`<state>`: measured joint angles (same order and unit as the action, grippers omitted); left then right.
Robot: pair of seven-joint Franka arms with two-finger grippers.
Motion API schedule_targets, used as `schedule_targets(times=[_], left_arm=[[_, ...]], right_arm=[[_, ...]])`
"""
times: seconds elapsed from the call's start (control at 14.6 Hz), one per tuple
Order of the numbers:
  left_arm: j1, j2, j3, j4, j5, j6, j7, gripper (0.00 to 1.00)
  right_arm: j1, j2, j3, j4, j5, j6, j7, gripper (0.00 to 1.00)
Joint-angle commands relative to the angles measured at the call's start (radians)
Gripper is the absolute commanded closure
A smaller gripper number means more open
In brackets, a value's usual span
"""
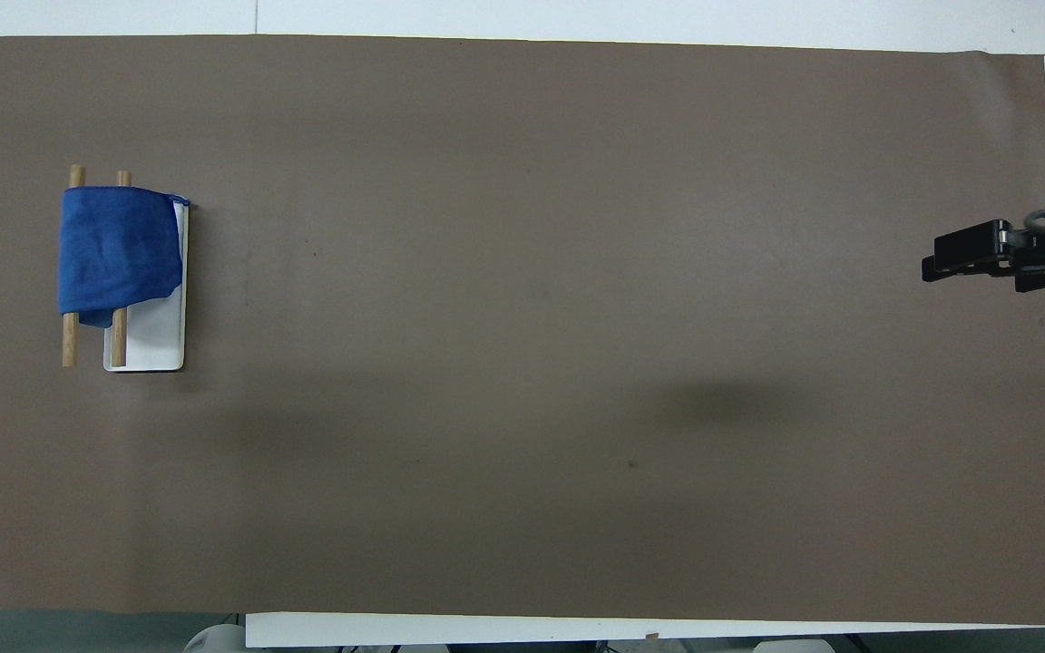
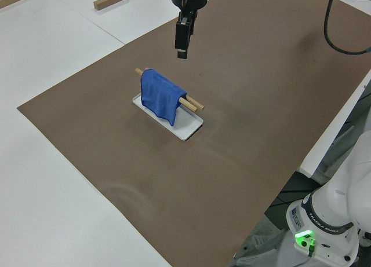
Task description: Right arm passes towel to left arm to hang
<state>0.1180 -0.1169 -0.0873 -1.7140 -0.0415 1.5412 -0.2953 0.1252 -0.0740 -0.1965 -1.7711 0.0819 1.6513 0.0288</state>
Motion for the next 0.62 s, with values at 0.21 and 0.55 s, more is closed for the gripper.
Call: schedule_targets(times=[0.21, 0.55], left_arm=[[-0.067, 0.029, -0.008, 0.166, 0.031, -0.240, 0.182, 0.00], [-0.103, 0.048, -0.022, 0.194, 0.072, -0.268, 0.234, 0.00]], right_arm=[[0.002, -0.004, 0.002, -0.004, -0.019, -0.007, 0.000, 0.00], [0.002, -0.004, 0.002, -0.004, -0.019, -0.008, 0.000, 0.00]])
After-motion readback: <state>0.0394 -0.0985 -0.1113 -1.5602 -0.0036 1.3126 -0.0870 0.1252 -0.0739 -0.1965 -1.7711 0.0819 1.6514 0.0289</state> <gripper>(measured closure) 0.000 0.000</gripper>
